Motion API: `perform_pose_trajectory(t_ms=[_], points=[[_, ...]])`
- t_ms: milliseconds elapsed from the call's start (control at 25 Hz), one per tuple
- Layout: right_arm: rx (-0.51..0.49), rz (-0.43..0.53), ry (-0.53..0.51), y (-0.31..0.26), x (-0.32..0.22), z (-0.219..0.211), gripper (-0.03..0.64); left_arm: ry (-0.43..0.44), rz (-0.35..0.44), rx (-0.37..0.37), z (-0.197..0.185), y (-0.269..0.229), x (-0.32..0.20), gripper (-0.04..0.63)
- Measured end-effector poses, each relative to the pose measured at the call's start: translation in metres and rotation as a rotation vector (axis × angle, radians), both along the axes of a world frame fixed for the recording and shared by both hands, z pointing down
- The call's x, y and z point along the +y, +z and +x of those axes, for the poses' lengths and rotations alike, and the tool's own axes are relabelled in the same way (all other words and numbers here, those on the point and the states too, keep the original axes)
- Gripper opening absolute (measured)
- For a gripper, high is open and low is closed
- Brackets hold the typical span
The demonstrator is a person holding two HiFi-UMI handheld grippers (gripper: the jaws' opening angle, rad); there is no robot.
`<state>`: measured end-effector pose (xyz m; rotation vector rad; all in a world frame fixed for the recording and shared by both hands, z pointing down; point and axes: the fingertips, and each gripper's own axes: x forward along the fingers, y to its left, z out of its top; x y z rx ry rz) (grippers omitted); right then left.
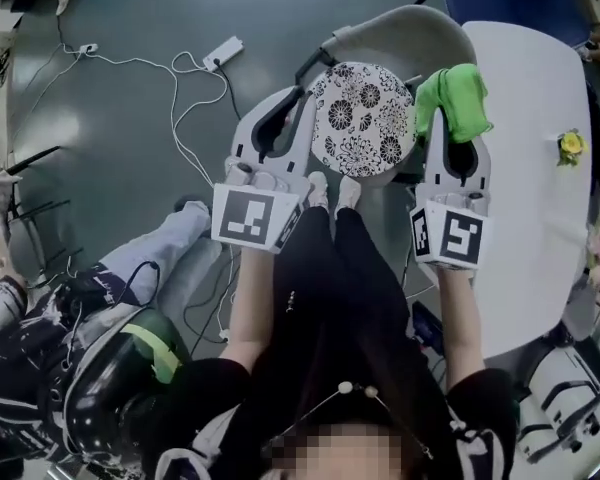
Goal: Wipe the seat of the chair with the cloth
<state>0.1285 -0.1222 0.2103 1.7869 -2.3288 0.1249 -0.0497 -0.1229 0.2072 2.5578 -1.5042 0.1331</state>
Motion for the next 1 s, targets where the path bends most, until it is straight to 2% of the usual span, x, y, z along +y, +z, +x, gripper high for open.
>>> perform_pose_trajectory(t_ms=[160,400,640,1000], points=[[0.041,0.132,-0.014,-0.059,0.007,-0.005,0.044,0.055,0.072,-0.062,0.025,-0.042,-0.007,0.032],[-0.005,0.184,0.036,-0.088,0.019,-0.011,0.043,0.156,0.141,-0.097,0.038,-0.074,0.003,0.031],[0.035,0.294,-0.008,-0.111,0.019,-0.01,0.043,0.117,0.208,-0.077,0.04,-0.09,-0.004,0.031],[-0.015,0.357,-0.016,-0.138,0.06,0.047,0.044,0.088,0.286,-0.081,0.086,-0.121,0.039,0.031]])
